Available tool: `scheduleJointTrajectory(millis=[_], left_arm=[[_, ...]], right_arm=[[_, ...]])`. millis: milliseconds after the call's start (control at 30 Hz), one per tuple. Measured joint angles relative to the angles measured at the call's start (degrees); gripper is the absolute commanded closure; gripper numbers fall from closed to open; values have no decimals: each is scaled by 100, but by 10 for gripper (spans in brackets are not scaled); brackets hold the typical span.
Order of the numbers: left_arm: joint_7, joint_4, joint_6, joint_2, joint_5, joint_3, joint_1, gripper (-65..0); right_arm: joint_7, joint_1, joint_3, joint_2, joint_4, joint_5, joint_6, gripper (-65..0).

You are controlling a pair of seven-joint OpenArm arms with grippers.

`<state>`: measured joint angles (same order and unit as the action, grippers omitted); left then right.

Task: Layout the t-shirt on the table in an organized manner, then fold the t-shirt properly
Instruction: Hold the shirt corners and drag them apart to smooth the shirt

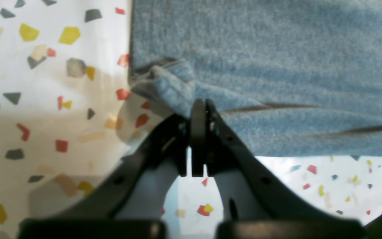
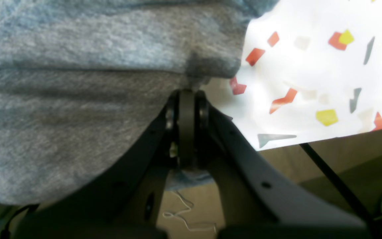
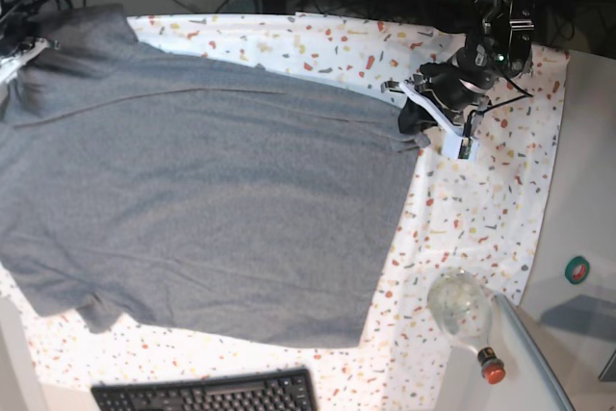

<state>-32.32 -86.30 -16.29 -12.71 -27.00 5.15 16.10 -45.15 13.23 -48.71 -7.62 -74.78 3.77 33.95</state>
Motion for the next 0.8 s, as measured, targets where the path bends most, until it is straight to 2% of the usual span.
scheduleJointTrajectory(millis=[200,333,500,700,800], left_arm=[[9,-280,-13,-109,-2,-28,48,0],[-4,-326,-9,-107,0,-20,177,0],[9,-339,0,-129,-2,-11,330,0],[-4,-424,7,-166,4,-9,697,0],[15,-933,68,-223,-4,24,1023,0]], right_arm=[[-647,706,-149,479,-1473,-243,11,0],[-651,743,-142,654,-2424,-122,15,0],[-1045,940,-149,872,-2920,-175,20,0],[-946,1034,-153,1016,-3399,-138,17,0],[-953,1049,-155,1027,-3401,-142,17,0]])
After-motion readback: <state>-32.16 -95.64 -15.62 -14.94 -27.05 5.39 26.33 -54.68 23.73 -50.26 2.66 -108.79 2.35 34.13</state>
